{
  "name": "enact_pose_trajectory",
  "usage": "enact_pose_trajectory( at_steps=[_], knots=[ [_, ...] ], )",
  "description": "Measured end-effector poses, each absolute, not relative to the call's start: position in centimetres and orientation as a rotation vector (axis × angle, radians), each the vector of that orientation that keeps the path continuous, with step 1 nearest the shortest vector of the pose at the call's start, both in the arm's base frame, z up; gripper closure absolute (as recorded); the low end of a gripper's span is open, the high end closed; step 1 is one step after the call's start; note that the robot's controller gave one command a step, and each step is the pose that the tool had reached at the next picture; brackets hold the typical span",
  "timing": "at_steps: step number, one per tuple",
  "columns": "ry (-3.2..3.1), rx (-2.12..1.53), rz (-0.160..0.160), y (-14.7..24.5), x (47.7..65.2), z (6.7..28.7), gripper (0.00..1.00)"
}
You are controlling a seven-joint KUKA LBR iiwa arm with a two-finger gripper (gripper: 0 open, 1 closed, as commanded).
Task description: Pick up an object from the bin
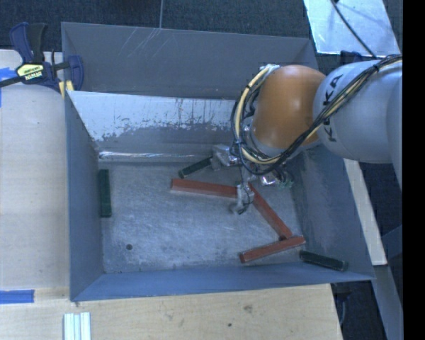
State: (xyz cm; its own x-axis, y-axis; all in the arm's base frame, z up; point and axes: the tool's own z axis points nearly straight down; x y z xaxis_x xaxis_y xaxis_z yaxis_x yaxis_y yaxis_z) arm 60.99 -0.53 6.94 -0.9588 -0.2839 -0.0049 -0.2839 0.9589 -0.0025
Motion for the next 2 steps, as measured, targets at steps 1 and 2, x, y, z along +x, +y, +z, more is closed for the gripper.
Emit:
enact_pose_trajectory(
  at_steps=[1,2],
  knots=[
    [3.100,-0.453,0.000,-0.1,61.1,7.2,1.00],
    [3.114,-0.297,-0.001,1.4,62.2,22.1,1.00]
  ],
)
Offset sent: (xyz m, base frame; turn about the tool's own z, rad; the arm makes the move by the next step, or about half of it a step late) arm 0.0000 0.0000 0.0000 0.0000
